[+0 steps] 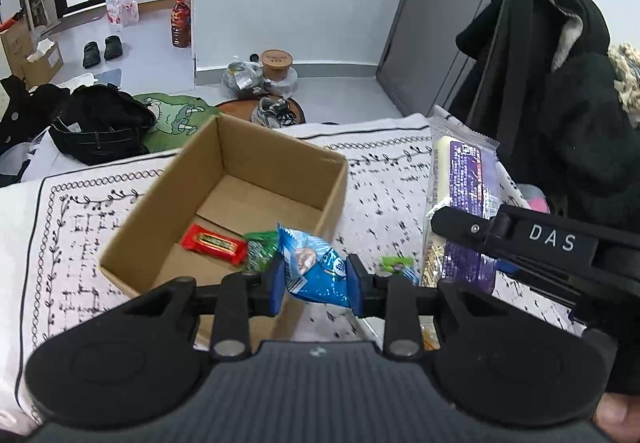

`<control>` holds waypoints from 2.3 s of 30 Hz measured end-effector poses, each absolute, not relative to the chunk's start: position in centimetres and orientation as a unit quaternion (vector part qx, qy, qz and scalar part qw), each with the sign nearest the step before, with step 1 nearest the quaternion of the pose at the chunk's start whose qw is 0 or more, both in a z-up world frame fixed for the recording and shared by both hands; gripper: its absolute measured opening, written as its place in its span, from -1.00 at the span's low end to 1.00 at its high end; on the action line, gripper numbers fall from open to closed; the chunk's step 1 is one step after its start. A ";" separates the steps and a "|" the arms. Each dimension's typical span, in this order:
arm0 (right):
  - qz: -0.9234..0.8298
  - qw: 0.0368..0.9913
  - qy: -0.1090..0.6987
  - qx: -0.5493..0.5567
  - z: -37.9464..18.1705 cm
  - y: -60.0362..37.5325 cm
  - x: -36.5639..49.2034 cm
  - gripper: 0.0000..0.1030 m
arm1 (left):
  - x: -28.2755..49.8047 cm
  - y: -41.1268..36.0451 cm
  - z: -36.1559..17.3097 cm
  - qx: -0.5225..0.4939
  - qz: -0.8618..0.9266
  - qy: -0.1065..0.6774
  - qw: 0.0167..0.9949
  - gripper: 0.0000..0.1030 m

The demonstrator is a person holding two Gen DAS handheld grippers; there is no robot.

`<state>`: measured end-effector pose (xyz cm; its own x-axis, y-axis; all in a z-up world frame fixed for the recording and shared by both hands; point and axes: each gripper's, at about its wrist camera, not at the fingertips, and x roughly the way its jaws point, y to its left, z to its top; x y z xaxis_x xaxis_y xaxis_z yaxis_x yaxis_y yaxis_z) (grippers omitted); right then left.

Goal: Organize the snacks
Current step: 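Lift both snacks over the box and open both tools to drop them, then withdraw both open tools from the box toward the snack pile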

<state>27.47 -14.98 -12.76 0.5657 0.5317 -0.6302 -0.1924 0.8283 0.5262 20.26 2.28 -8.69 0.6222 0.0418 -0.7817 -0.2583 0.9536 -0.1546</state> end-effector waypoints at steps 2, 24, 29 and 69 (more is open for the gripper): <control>0.213 0.859 0.419 0.203 -13.0 -14.4 27.7 -0.44 | 20.4 3.1 -8.6 -0.126 0.088 0.424 0.892 -0.41; 0.257 0.811 0.469 0.237 -16.0 -7.4 30.4 -0.32 | 23.6 10.8 -12.3 -0.151 0.111 0.448 0.874 -0.41; 0.253 0.817 0.462 0.234 -15.7 -7.5 30.0 -0.04 | 24.6 11.4 -13.1 -0.153 0.111 0.453 0.871 -0.41; 0.181 0.837 0.476 0.198 -13.9 -15.1 27.6 0.21 | 22.6 7.2 -10.1 -0.118 0.120 0.461 0.872 0.44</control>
